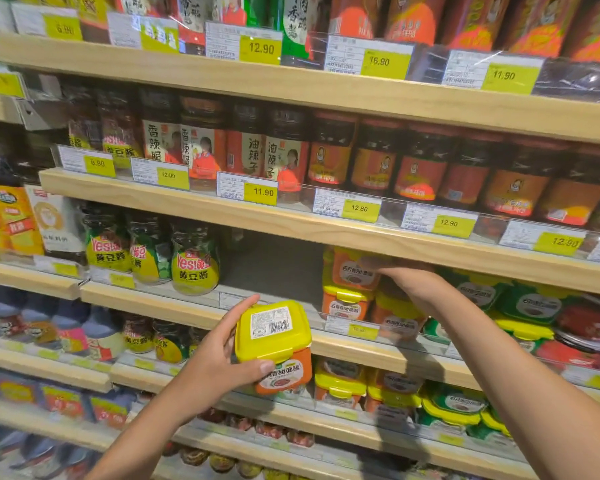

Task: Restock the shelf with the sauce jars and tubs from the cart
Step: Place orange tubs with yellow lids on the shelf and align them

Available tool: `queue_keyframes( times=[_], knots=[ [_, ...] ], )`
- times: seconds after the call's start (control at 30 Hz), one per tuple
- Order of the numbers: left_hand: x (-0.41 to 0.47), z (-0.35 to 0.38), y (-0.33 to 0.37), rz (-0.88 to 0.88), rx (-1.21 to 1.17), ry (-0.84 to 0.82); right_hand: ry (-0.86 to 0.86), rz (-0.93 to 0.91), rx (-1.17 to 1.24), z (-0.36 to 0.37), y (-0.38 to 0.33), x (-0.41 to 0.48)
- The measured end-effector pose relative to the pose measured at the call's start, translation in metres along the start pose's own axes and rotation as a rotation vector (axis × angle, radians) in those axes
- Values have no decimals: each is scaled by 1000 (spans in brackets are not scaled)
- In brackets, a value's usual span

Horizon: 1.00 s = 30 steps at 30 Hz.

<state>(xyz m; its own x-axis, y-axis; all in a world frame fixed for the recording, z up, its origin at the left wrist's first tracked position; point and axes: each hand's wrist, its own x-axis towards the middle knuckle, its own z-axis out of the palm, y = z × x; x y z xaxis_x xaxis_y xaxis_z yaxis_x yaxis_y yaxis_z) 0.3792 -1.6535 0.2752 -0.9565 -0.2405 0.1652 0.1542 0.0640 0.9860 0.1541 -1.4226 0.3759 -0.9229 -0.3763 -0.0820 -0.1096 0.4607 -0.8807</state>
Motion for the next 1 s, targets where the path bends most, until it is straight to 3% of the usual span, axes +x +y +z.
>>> queue_keyframes(
  times=[0.2, 0.5, 0.57, 0.63, 0.73, 0.8, 0.9, 1.0],
  knots=[
    [6, -4, 1, -4, 5, -6, -48, -163, 1, 7, -7, 6],
    [19, 1, 1, 8, 37, -15, -75, -77, -21, 3, 1, 10],
    [23, 6, 0, 7, 47, -11, -12, -45, -20, -1, 3, 1],
    [27, 13, -1, 8, 50, -15, 160, -73, -4, -7, 11, -13],
    [35, 29, 2, 17, 39, -37, 367, -354, 28, -7, 31, -45],
    [42, 44, 6, 42, 58, -55, 279, -507, 80, -2, 48, -69],
    [51, 74, 11, 105, 61, -52, 51, -576, 17, 7, 74, -98],
    [59, 105, 15, 160, 80, -23, 76, -519, 22, 7, 94, -107]
  ],
)
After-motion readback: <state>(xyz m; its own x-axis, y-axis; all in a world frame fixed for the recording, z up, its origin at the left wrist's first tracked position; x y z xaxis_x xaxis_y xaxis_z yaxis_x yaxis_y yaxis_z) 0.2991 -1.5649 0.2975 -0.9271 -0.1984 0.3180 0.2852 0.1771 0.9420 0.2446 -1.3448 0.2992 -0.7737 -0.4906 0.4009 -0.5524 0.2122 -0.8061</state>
